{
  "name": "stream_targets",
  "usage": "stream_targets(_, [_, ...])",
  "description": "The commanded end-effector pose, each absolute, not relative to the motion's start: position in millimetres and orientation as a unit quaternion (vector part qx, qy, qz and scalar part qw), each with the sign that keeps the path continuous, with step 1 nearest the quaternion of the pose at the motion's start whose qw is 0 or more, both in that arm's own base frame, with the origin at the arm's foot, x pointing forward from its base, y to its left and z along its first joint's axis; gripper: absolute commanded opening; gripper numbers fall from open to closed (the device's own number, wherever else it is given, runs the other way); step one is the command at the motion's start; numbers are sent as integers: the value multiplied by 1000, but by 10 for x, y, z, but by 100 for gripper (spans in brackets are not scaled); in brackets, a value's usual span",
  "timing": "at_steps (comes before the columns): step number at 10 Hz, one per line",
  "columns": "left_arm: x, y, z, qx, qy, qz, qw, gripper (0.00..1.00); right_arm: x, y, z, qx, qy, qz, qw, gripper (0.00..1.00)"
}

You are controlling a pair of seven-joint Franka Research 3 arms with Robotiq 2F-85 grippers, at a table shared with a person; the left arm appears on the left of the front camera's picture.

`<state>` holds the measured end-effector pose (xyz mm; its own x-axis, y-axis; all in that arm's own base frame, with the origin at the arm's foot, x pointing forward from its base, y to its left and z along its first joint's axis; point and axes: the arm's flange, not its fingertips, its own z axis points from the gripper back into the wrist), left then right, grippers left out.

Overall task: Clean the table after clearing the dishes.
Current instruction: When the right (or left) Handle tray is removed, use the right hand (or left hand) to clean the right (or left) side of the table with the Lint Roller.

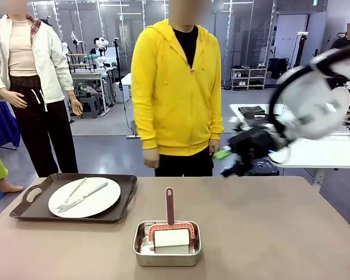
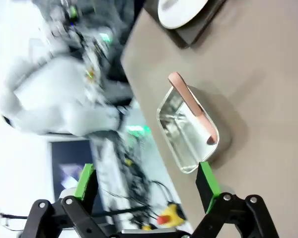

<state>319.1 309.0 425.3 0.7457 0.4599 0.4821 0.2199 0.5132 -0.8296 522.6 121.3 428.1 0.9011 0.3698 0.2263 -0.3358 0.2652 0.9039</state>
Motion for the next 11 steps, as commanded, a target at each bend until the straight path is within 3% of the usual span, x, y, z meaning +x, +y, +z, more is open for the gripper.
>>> stream_targets(1, [3161, 3104, 4274, -491, -352, 71, 794, 100, 4970, 455, 4190, 624, -47, 107, 773, 100])
stream_targets(3, [3161, 3104, 4274, -491, -352, 71, 794, 100, 4657, -350, 4226, 607, -102, 34, 787, 100])
stream_targets(8, [3161, 3104, 4274, -491, -352, 71, 794, 100, 3174, -2015, 4210, 557, -239, -169, 777, 100])
stream_targets(10, [3161, 3104, 4274, -491, -352, 71, 794, 100, 3064, -2141, 4284, 525, -271, -206, 780, 100])
stream_targets(11, [3161, 3104, 4274, -491, -352, 71, 794, 100, 3109, -2233, 4155, 565, -250, -163, 769, 100])
